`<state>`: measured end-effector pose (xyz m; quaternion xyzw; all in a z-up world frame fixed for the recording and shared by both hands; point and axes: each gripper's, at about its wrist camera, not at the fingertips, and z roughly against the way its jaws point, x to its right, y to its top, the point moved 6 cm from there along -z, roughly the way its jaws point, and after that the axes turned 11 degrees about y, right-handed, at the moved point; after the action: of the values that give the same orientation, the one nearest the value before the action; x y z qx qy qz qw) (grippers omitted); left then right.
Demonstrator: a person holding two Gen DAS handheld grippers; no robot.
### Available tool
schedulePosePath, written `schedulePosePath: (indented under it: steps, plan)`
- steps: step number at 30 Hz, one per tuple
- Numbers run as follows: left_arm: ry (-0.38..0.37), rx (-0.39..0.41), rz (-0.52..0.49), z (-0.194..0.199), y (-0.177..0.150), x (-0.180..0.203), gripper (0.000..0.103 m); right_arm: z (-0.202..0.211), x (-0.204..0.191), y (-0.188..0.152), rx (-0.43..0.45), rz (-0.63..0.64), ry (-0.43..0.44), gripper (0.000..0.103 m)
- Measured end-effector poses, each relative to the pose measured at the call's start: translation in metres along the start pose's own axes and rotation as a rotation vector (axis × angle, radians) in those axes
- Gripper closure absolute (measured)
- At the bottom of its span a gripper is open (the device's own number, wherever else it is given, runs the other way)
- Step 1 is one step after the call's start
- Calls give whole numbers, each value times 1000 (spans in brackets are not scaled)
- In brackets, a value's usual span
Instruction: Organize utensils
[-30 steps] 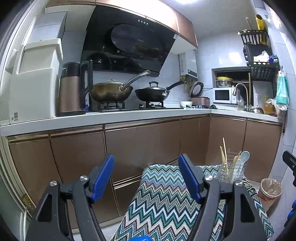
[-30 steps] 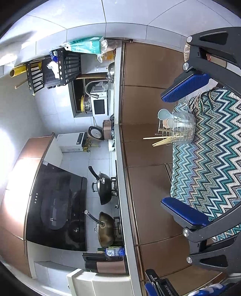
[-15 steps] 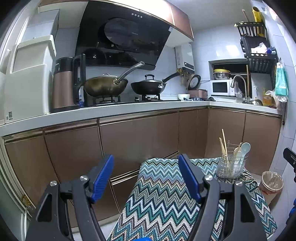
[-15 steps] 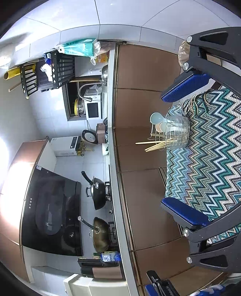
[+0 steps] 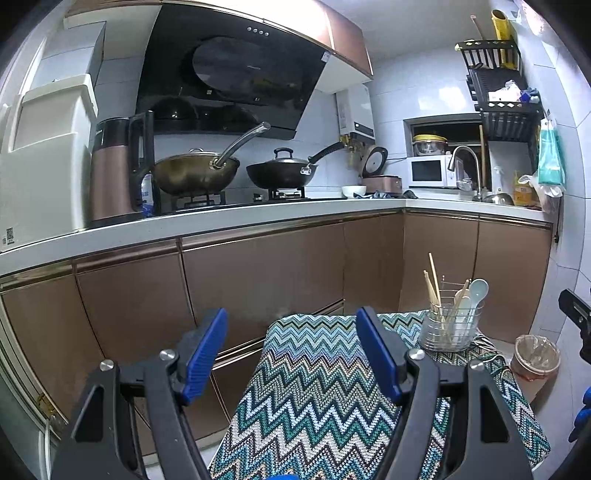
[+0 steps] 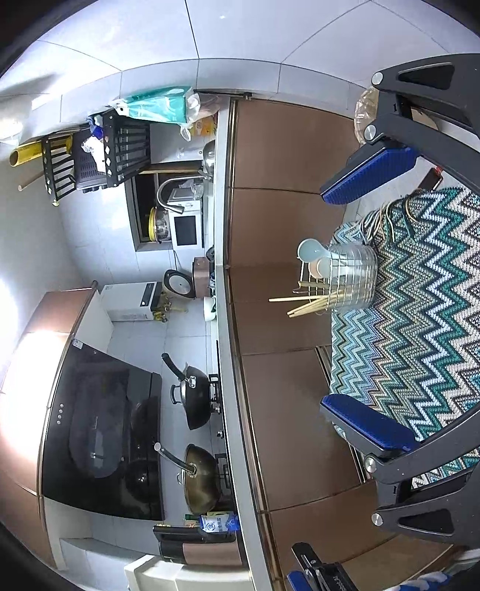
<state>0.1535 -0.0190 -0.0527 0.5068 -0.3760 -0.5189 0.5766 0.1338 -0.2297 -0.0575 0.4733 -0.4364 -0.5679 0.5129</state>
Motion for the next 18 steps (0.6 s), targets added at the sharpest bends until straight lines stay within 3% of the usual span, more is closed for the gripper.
schedulePosePath:
  steps: [18]
  plan:
    - [-4,22,1,10,4,3,33,10,-1,6,29,25,-24,0]
